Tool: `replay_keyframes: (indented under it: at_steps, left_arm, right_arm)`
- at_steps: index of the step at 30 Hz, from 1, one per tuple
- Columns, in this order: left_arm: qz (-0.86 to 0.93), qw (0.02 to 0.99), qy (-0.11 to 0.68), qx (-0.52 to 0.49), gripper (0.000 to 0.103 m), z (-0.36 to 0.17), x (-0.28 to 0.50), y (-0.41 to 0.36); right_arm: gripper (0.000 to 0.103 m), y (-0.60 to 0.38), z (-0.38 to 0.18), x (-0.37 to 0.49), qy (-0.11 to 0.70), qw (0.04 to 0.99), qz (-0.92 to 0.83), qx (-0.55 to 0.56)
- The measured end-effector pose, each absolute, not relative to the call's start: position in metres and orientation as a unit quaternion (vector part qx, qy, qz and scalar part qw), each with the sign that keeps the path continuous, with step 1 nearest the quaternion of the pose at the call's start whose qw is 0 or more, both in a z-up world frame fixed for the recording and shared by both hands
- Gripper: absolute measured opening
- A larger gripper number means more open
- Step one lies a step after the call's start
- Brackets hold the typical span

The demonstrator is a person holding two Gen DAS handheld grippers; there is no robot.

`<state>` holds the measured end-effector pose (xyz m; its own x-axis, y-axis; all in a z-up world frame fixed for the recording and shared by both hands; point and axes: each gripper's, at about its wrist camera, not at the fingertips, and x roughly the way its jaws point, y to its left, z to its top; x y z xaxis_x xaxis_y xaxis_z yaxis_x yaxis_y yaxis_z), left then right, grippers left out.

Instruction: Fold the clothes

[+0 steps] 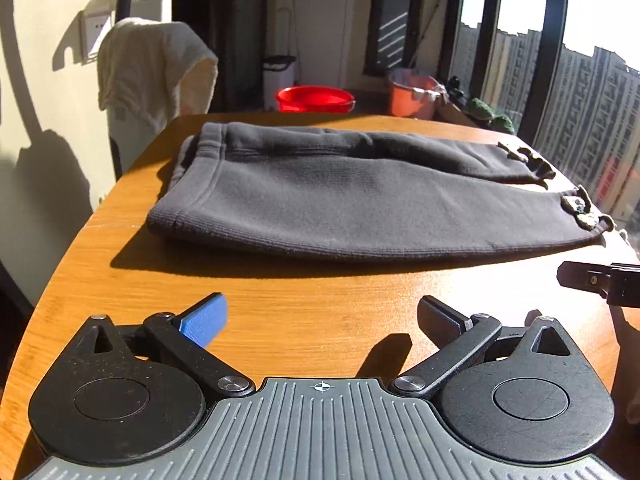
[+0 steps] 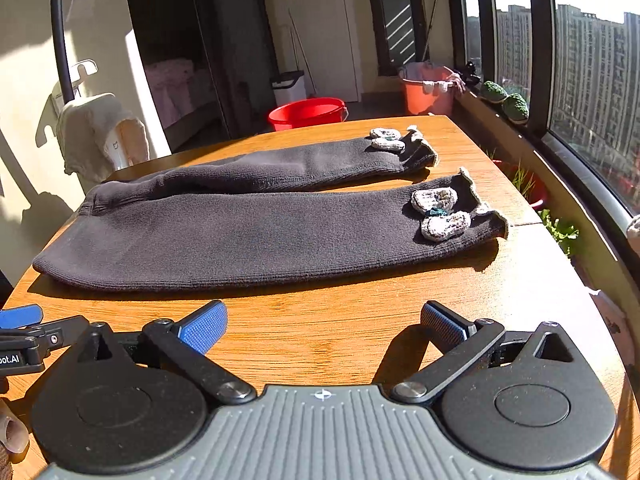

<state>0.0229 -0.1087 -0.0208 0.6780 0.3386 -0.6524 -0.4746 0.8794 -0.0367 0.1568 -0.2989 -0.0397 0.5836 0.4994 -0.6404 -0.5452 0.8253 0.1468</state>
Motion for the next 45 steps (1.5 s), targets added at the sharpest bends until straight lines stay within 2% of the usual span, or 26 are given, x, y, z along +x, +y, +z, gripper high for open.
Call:
replay_keyframes:
  at_steps: [7,45]
  left_arm:
    - [0.251,0.901,0.345,-0.082,0.103,-0.024,0.026,-0.119]
    - [0.273,0.897,0.335,-0.092,0.103,-0.024,0.023,-0.118]
  right_arm:
    - [0.103,-0.28,-0.041,0.14,0.354,0.889,0.274,-0.095]
    - [0.103,-0.279,-0.046,0.141,0.351,0.898,0.252,-0.084]
